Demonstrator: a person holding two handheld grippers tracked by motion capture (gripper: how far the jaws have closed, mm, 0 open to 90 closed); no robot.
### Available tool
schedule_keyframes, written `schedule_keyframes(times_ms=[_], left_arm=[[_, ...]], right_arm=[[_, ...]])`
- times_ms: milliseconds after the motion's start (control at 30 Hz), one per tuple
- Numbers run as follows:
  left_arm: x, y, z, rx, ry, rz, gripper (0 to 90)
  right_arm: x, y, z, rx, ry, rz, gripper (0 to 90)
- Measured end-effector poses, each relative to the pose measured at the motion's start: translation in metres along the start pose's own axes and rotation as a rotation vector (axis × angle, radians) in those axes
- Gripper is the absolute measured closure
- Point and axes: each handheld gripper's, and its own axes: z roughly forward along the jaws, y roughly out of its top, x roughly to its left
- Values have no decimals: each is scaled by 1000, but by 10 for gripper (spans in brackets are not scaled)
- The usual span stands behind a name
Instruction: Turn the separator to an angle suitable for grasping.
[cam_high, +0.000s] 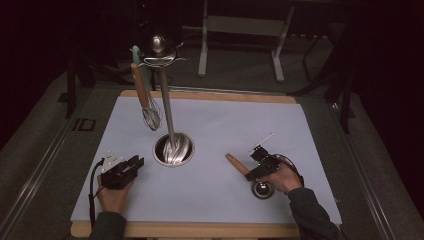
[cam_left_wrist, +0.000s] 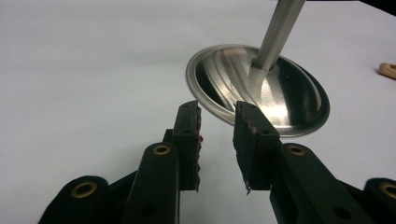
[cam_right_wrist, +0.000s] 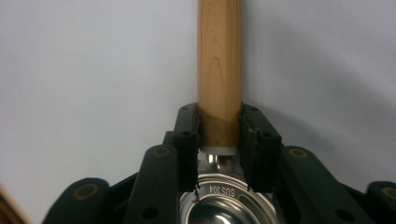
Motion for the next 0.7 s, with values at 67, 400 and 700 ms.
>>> schedule_keyframes(times_ms=[67,400,700], left_arm=[[0,0,0,0,0,-1,714],[0,0,0,0,1,1,714],[1,0,1,-1,1,-3,715]], right_arm=[[0,0,1,-15,17,2,706],[8,4,-1,-97,43,-13,708],[15,9,-8,-149,22,-33,708]])
